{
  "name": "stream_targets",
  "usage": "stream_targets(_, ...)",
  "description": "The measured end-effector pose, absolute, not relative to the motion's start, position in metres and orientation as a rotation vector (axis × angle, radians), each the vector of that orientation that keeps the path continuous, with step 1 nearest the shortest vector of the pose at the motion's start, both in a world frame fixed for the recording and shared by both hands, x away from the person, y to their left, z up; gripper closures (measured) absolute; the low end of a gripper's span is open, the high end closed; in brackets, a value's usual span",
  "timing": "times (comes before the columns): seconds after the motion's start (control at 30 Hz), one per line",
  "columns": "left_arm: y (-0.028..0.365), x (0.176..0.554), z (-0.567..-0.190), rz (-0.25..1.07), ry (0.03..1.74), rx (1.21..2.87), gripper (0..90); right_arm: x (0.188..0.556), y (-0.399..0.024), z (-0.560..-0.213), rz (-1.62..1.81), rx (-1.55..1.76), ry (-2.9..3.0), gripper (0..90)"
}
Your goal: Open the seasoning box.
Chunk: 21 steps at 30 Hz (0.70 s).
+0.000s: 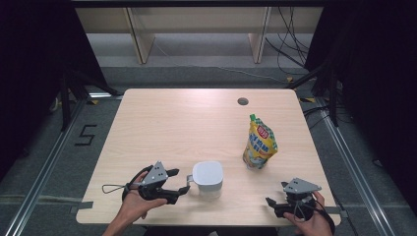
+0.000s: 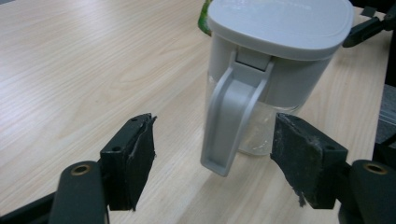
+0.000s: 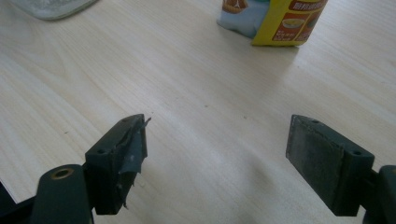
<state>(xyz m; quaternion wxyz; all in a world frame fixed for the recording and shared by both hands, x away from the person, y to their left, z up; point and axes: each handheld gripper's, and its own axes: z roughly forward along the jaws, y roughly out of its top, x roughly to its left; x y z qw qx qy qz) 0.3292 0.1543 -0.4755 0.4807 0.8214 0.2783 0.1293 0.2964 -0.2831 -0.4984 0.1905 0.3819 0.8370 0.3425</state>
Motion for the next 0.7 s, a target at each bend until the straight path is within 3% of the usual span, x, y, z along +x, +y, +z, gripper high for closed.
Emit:
stream_targets(0.1,0.155,0.328,-0.476,0.323,0.699,1.988,30.4,0.297,-0.284,-0.498,0.955,1.053,2.354,21.5)
stream_targets(0.23,0.159,0.327,-0.471,0.306,0.696,1.966,40.1,0.298,-0.282,-0.498,0.958,1.056,2.363,21.5)
stream_targets(0.33,0.158,0.323,-0.466,0.347,0.675,1.948,42.4,0.298,-0.282,-0.498,0.95,1.033,2.363,21.6)
stream_targets(0.53,0.155,0.315,-0.456,0.404,0.626,1.892,62.0,0.296,-0.28,-0.498,0.948,1.052,2.363,21.6)
stream_targets(0.57,0.154,0.316,-0.455,0.395,0.61,1.886,70.1,0.297,-0.28,-0.498,0.95,1.044,2.364,21.6)
stream_targets(0.7,0.148,0.315,-0.448,0.391,0.608,1.863,80.5,0.298,-0.28,-0.498,0.956,1.054,2.387,21.6)
